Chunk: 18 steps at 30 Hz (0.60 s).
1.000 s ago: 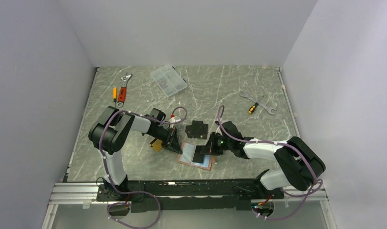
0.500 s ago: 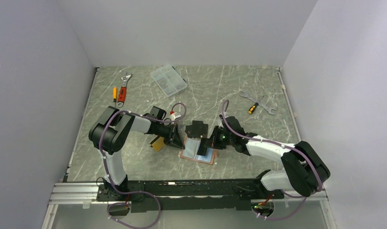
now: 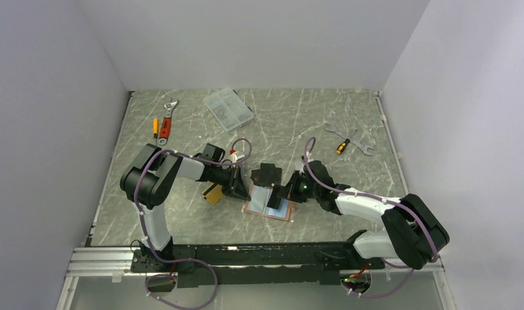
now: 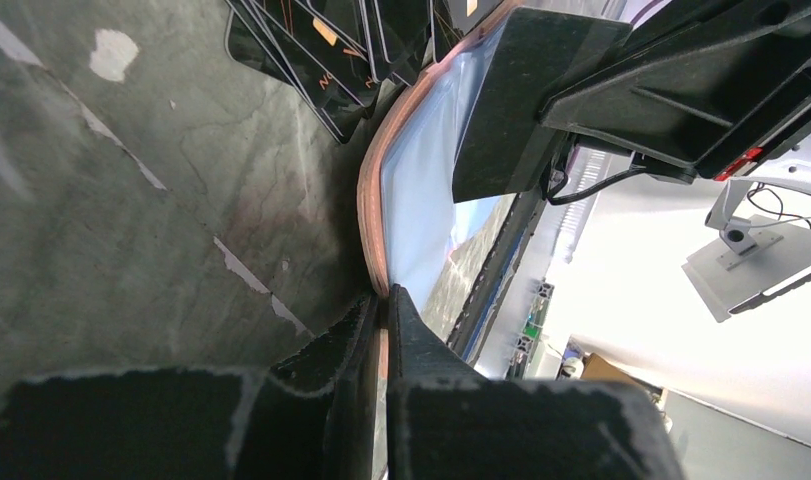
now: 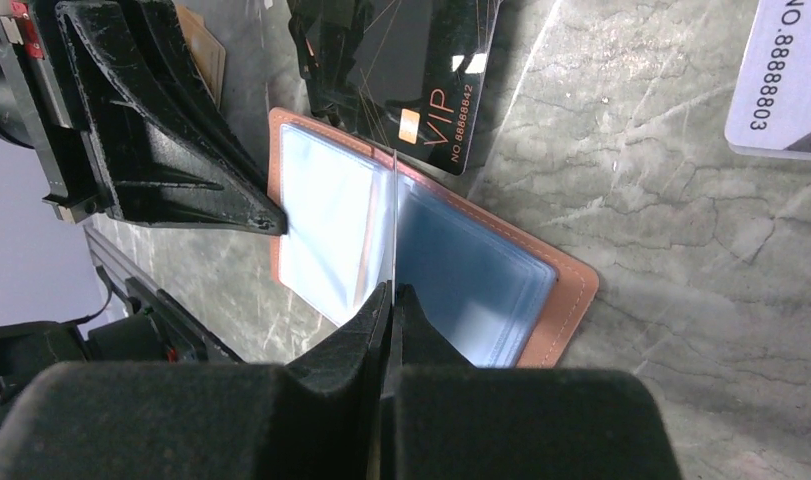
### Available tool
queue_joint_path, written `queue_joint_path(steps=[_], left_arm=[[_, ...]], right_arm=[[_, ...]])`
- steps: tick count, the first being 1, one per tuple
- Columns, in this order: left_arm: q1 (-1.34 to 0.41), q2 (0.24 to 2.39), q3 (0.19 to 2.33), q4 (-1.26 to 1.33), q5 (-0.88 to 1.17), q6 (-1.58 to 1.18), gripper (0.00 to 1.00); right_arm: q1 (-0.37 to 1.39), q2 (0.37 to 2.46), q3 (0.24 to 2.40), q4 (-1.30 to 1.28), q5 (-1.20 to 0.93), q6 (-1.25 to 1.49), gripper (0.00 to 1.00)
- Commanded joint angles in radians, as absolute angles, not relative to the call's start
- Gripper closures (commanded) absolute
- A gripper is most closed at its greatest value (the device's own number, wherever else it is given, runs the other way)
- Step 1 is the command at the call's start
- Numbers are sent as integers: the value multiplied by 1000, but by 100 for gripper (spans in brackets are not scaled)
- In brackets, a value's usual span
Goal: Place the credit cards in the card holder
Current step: Insert the credit card into the card holder.
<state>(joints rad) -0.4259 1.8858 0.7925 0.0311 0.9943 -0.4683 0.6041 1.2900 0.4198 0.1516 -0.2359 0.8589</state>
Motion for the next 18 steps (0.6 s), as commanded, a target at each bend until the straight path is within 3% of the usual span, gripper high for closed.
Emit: queue_joint_path(steps=[1, 18], left_arm=[[-423, 1877, 791, 73, 984, -478, 90], [-423, 1888, 791, 75, 988, -478, 90]], right_arm=[[602, 1302, 394, 218, -219, 893, 100], [629, 1354, 340, 292, -242, 924, 100]])
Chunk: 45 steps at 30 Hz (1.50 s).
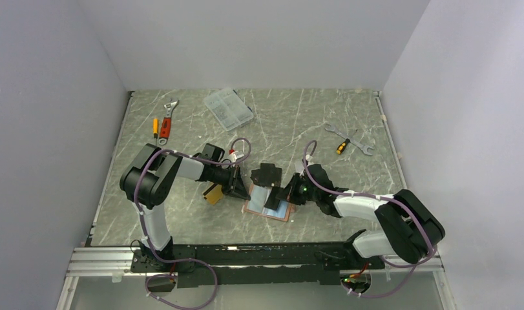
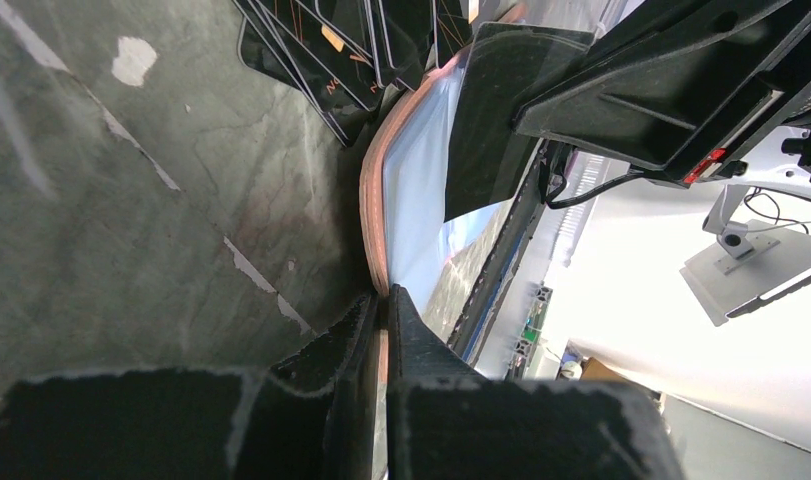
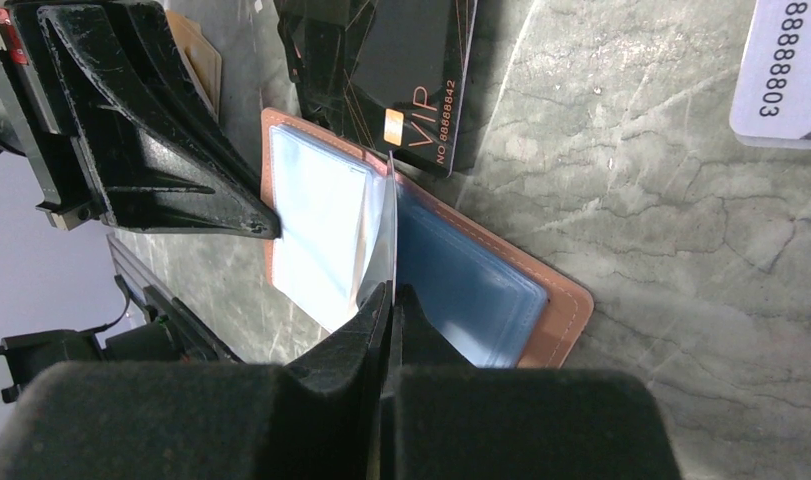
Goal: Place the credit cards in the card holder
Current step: Insert the credit card into the card holder.
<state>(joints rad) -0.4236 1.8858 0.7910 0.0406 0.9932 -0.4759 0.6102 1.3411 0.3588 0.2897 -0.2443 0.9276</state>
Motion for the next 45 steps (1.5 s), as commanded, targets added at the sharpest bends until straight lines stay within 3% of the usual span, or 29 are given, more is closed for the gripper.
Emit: queue_joint_path(steps=[1, 14, 22, 30, 41, 45], left_arm=[[-425, 1889, 791, 74, 988, -478, 90], [-431, 1894, 795, 72, 992, -478, 91], [-429, 1888, 793, 67, 992, -472, 91], [-430, 1884, 795, 68, 992, -470, 91], [-429, 1881, 794, 71, 997, -468, 91], [-430, 1884, 795, 73, 998, -471, 91]], right_arm=[[630, 1356, 339, 296, -244, 925, 100], [646, 1396, 361, 294, -286, 900, 100], [645, 1312, 364, 187, -283, 874, 82], [644, 1301, 360, 203, -302, 871, 76], [591, 1297, 334, 268, -371, 878, 89], [582, 1316, 329, 306, -402, 886, 100]])
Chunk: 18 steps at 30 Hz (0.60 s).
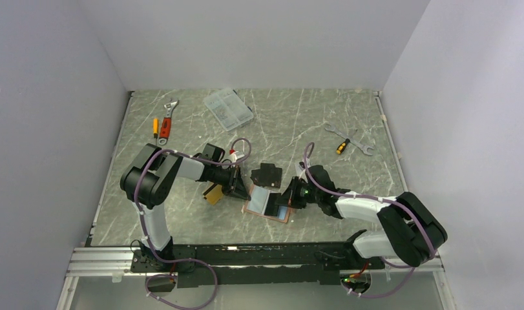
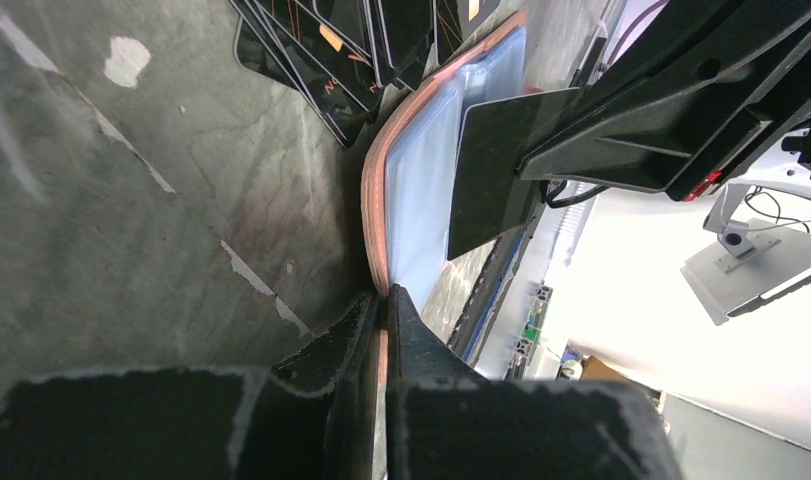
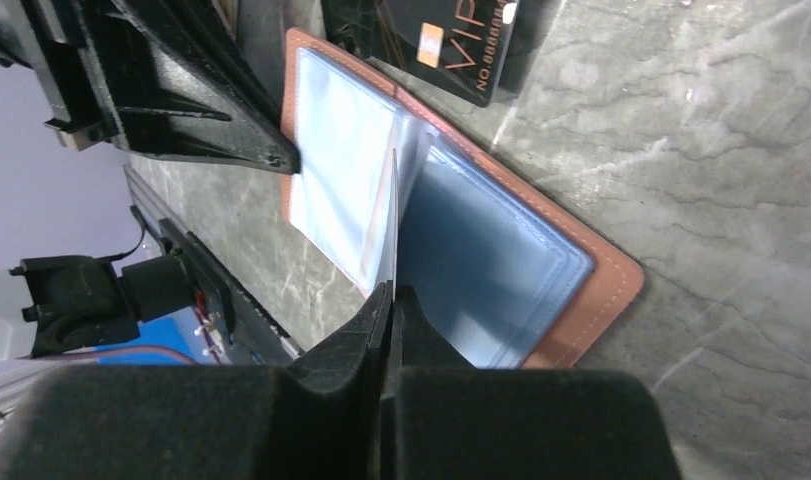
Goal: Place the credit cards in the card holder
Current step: Insert the credit card into the card holder.
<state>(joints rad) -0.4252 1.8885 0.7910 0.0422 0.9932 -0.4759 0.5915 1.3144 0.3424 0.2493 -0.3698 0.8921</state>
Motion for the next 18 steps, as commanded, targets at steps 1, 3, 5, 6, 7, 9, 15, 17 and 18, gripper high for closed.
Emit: queue_joint_path(steps=[1, 3, 5, 6, 7, 9, 15, 17, 18], left_arm=[[-430, 1884, 795, 74, 999, -471, 91], [-430, 1882, 793, 74, 1000, -472, 91], [-429, 1882, 791, 80, 1002, -479, 91], [-429, 1883, 789, 83, 1004, -484, 91], [-430, 1887, 786, 90, 1007, -491, 91], [-431, 1896, 781, 101, 1012, -505, 90], [-444, 1941, 778, 133, 1028, -541, 90], [-447, 1933, 774, 139, 1026, -542, 90], [-447, 1928, 772, 141, 1025, -541, 90]], right_arm=[[579, 1327, 325, 321, -408, 893, 100], [580, 1345, 317, 350, -409, 904, 100], [578, 1352, 311, 369, -397, 915, 100], [579, 1351, 308, 373, -387, 919, 100], [579, 1348, 302, 379, -375, 922, 100], [579, 1331, 284, 389, -348, 936, 100], [589, 1194, 179, 462, -210, 1015, 100], [596, 1171, 160, 472, -184, 1029, 100], [599, 1168, 157, 472, -178, 1033, 100]])
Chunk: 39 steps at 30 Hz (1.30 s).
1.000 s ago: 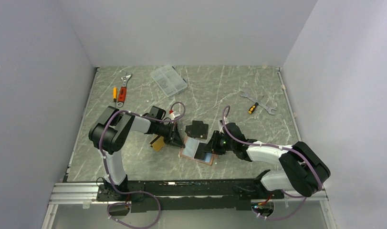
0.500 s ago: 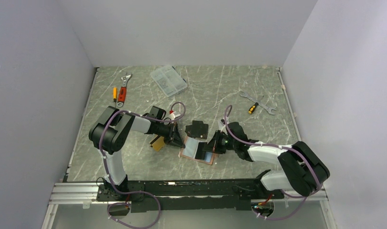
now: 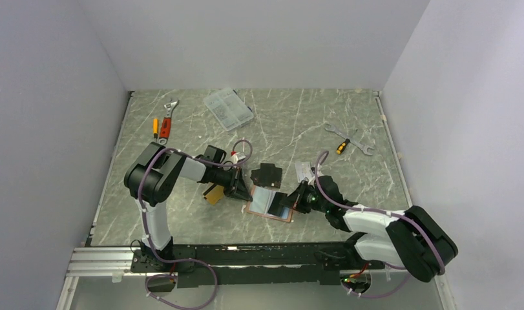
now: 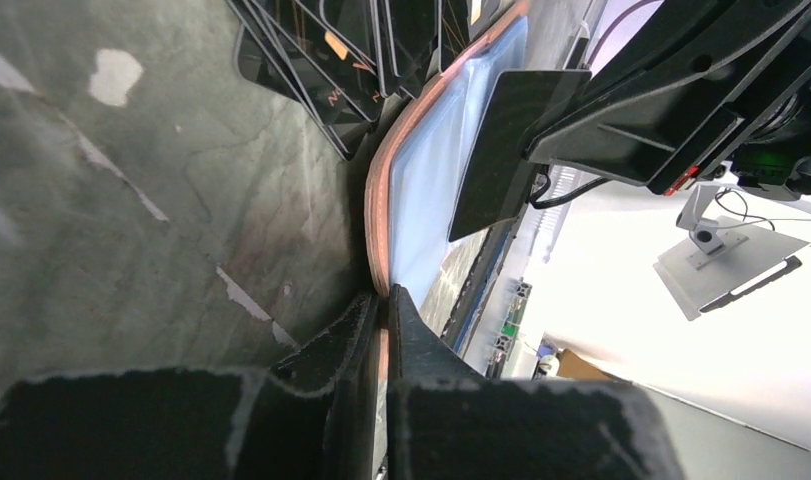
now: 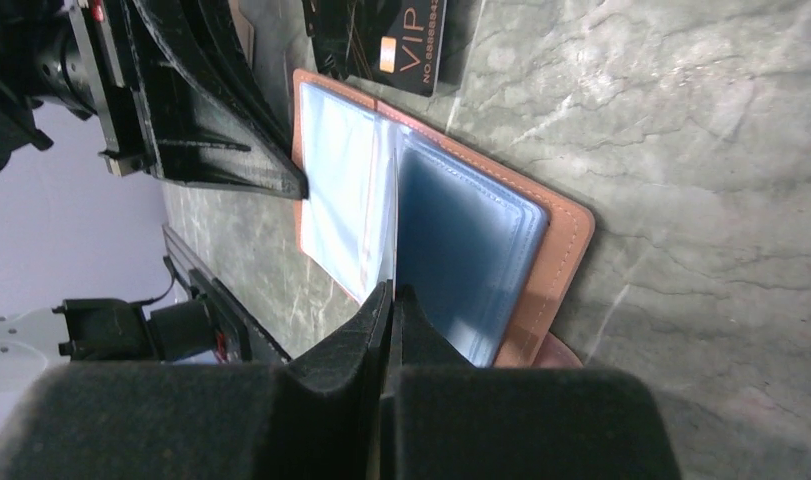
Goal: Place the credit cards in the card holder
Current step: Insert the credit card into the card holder.
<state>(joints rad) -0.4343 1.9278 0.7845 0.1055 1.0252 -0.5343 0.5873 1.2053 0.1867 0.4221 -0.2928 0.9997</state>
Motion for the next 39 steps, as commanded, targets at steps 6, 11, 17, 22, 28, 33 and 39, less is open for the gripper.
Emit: queue_joint_path(steps=[6, 11, 17, 22, 28, 33, 39], left_arm=[[-449, 1913, 770, 141, 1020, -541, 89], [-456, 1905, 768, 148, 1023, -542, 88], [-462, 1909, 772, 147, 1024, -540, 84], [-463, 1907, 769, 152, 1026, -543, 83], [-463, 1903, 770, 146, 1025, -538, 83], [-463, 1904, 770, 145, 1023, -538, 83], [-463, 1859, 774, 139, 1039, -536, 65]], right_arm=[[618, 1190, 161, 484, -153, 1032, 100], [623, 1197, 150, 509, -140, 1041, 100], [633, 1247, 179, 507, -168, 1021, 100], [635, 1317, 214, 495, -227, 989, 100], [634, 1343, 239, 475, -263, 963, 100], [635, 1355, 234, 488, -285, 962, 100], [636, 1373, 244, 475, -283, 959, 100]])
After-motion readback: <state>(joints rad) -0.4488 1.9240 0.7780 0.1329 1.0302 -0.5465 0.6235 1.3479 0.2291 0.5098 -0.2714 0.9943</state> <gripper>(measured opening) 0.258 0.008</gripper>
